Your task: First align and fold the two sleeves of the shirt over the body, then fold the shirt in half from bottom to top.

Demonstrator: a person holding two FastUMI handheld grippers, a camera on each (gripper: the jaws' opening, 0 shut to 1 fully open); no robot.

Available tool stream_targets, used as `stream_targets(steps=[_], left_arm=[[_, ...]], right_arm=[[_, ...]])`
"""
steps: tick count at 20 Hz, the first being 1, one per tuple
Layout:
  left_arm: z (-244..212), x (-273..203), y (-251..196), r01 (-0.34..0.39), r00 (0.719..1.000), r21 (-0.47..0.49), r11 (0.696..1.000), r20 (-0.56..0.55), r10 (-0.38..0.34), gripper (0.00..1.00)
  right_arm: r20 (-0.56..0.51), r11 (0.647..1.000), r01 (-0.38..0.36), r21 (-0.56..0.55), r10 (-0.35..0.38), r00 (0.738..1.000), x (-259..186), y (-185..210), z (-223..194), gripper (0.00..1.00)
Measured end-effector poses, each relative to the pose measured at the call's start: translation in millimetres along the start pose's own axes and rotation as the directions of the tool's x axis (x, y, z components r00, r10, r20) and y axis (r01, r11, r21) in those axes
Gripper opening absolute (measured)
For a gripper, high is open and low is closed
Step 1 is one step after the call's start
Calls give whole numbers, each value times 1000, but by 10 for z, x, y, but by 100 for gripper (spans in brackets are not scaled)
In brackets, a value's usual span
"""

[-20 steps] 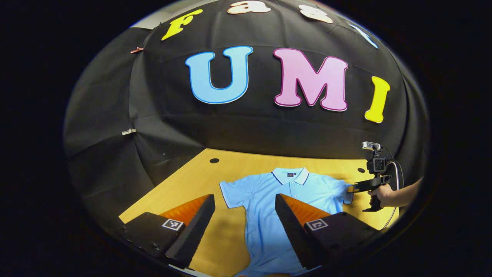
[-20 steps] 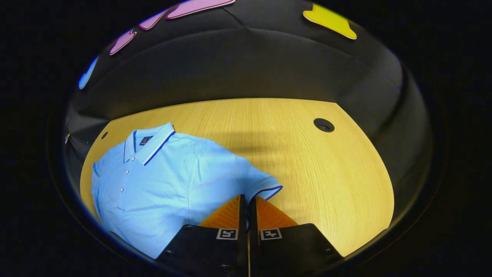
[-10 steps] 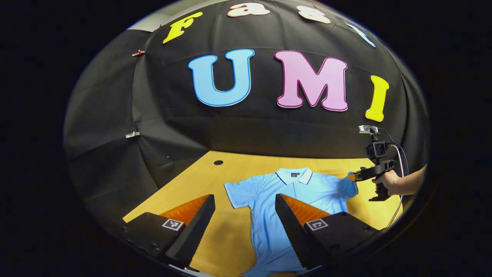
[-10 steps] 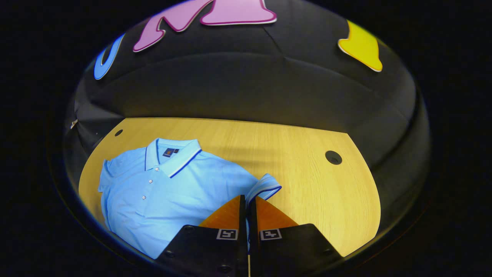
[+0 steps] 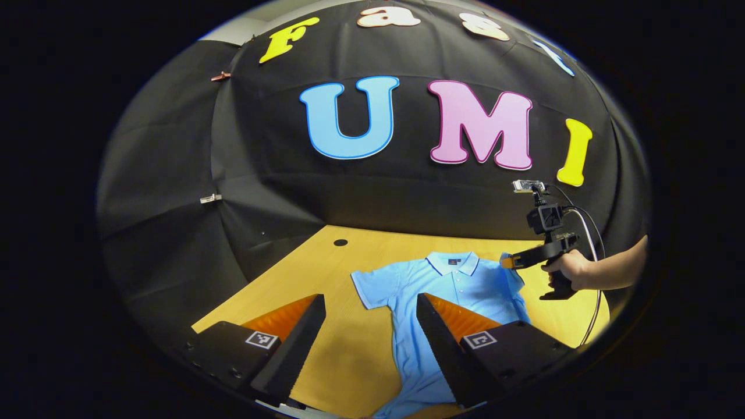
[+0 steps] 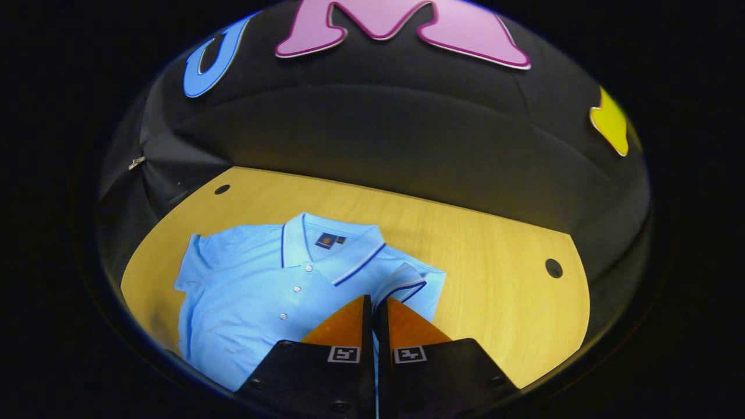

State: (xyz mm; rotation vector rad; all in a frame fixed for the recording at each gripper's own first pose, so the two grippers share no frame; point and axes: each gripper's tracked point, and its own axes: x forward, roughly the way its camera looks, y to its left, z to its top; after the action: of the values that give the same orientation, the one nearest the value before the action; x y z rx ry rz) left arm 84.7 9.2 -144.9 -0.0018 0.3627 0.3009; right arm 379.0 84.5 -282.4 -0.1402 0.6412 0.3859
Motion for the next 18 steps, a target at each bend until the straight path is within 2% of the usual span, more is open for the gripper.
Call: stream_targets(steps=[4, 7, 10, 12, 14, 16, 18], left_arm=[[-61, -13, 134, -11, 1000, -6, 1000, -16, 11, 99], [-84, 49, 186, -15, 1000, -15, 1000, -22, 14, 100], [-53, 202, 169, 0, 1000, -13, 1000, -16, 0, 100], [-35, 344, 143, 17, 1000, -20, 1000, -14, -17, 100], [-11, 524, 134, 29, 999, -24, 999, -16, -30, 100], [25, 724, 129, 45, 999, -29, 999, -14, -46, 100], [77, 958, 144, 64, 998, -18, 998, -10, -64, 100]], right_arm=[[-47, 998, -50, -24, 49, 998, 118, 402, -154, 6], [-67, 994, -97, -57, 93, 993, 149, 670, -240, 13], [-91, 986, -145, -76, 138, 986, 123, 878, -337, 15], [-96, 981, -180, -69, 173, 980, 57, 985, -359, 32], [-93, 982, -174, -74, 167, 982, -70, 957, -360, 73], [-72, 984, -156, -87, 150, 986, -205, 858, -318, 87], [-36, 988, -121, -91, 118, 992, -389, 695, -246, 95]])
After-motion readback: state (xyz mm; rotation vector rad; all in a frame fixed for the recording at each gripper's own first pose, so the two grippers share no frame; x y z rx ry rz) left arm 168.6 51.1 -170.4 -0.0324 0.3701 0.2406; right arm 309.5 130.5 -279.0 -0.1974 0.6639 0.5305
